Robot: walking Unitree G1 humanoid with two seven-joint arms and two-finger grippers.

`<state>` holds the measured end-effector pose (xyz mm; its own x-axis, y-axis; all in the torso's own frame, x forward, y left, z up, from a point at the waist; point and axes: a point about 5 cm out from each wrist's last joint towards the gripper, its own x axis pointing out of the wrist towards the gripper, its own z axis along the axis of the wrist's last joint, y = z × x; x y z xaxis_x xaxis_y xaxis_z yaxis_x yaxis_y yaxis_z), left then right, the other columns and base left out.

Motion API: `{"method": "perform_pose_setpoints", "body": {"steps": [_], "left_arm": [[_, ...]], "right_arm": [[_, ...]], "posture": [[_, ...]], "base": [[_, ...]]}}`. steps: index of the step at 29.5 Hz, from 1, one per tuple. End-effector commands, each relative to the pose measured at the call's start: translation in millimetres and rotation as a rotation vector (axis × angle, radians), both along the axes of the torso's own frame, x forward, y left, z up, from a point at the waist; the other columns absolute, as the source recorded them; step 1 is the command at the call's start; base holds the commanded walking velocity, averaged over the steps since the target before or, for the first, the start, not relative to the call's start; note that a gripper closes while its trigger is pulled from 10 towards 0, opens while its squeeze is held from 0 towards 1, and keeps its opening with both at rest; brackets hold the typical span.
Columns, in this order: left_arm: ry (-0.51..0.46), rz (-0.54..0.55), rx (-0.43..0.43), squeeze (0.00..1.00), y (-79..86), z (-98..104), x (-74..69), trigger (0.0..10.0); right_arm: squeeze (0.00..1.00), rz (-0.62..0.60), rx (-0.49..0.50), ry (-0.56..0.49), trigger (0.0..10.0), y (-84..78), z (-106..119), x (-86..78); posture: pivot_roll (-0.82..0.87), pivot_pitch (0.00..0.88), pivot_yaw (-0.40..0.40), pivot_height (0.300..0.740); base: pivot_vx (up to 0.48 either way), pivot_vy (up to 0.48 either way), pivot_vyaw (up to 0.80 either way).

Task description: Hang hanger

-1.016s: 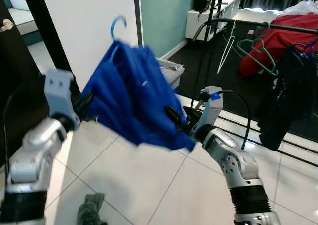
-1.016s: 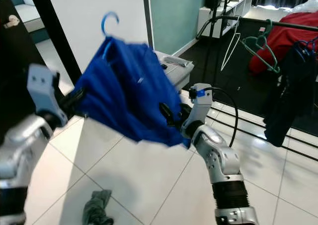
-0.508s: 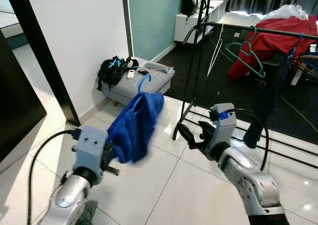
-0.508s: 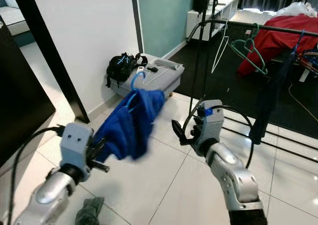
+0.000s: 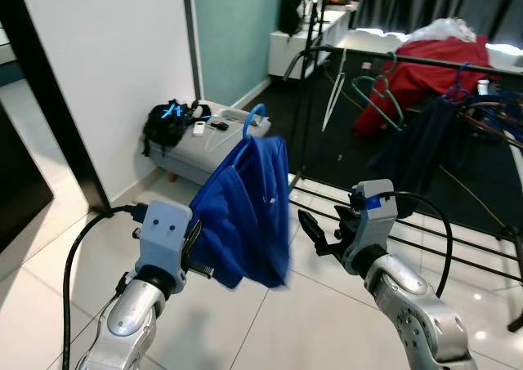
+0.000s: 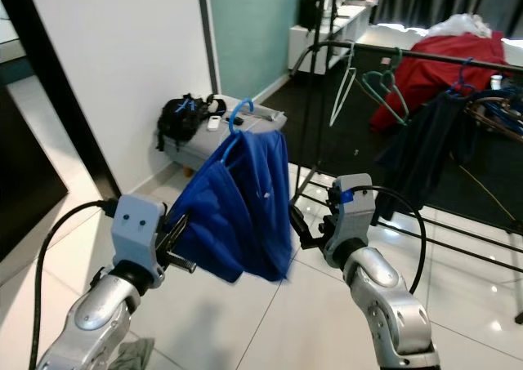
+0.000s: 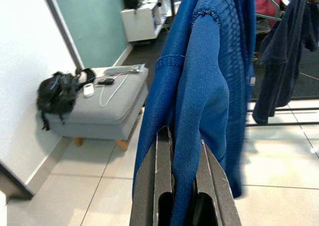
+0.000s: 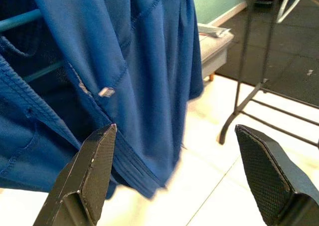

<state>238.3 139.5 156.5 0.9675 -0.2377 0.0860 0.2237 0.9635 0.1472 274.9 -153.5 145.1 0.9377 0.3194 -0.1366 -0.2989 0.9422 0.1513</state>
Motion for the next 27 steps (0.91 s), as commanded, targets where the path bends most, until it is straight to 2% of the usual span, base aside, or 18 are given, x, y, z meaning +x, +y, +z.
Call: {"method": "perform_pose_setpoints", "body": {"steps": [1,13,27], "left_arm": [[-0.04,-0.004,0.0,0.0,-2.6,8.1,1.9,10.0],[-0.036,-0.042,0.011,0.0,-6.6,4.8,5.4,10.0],[-0.05,-0.109,0.026,0.0,-23.2,10.6,4.8,10.0]], "right_arm": [[0.0,-0.011,0.001,0.011,10.0,-0.5,-1.0,-0.7],[0.0,0.002,0.008,0.031,10.0,-2.0,-4.7,-1.6],[0.0,0.008,0.0,0.028,10.0,-5.3,-3.9,-3.5]], "posture": [[-0.09,0.0,-0.008,0.74],[-0.09,0.0,-0.014,0.74],[-0.1,0.0,-0.006,0.74]], "base": [[0.48,0.0,-0.8],[0.366,0.0,-0.8],[0.336,0.0,-0.8]]}}
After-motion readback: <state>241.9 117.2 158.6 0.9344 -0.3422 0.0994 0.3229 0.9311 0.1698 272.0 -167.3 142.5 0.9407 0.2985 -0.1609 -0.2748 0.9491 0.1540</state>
